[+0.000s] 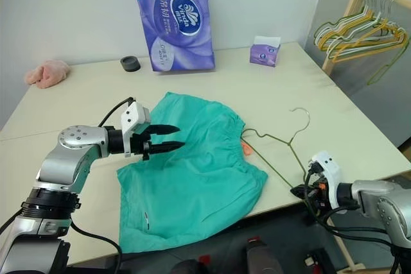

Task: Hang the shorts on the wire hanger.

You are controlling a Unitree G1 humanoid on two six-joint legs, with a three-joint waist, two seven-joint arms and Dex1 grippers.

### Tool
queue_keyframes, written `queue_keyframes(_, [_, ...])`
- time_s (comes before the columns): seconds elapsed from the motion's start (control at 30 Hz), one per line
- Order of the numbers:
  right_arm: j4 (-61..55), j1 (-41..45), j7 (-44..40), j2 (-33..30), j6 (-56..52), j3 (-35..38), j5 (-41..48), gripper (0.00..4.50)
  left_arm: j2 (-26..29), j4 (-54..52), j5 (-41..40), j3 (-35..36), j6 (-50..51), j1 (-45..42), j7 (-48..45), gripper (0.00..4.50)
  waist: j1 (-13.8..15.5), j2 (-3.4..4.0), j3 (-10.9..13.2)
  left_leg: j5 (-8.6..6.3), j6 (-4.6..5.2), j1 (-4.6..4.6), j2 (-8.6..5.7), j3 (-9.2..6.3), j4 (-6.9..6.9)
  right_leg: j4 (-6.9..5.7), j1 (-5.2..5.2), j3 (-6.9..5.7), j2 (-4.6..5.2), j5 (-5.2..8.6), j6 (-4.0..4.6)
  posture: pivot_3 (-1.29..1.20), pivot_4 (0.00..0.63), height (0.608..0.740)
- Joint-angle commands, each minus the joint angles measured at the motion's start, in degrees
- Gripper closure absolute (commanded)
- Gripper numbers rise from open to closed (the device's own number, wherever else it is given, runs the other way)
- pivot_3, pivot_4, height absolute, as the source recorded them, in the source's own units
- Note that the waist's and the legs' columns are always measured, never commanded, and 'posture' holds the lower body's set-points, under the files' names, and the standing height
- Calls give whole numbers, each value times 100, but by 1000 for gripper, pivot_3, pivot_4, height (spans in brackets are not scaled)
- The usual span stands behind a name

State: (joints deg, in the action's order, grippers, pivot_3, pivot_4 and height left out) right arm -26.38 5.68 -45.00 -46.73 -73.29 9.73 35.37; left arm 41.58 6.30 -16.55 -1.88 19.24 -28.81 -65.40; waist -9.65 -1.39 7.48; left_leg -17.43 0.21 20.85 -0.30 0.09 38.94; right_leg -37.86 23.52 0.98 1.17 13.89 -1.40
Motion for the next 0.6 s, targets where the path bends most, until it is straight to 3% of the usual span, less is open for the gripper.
queue_keyframes(0.03, [-258,237,-100,-128,202,-141,159,4500,106,-109,24,207,-154,-66,128,2003,0,0,0,0,0,0,1,-1,0,0,0,-1,0,0,0,-259,115,740])
queue_keyframes(0.6, [-606,756,-166,-548,1207,-1625,-307,4500,291,766,547,365,-938,-61,702,2003,26,-2,1,0,1,1,3,-3,0,1,2,-3,11,0,0,-234,109,740])
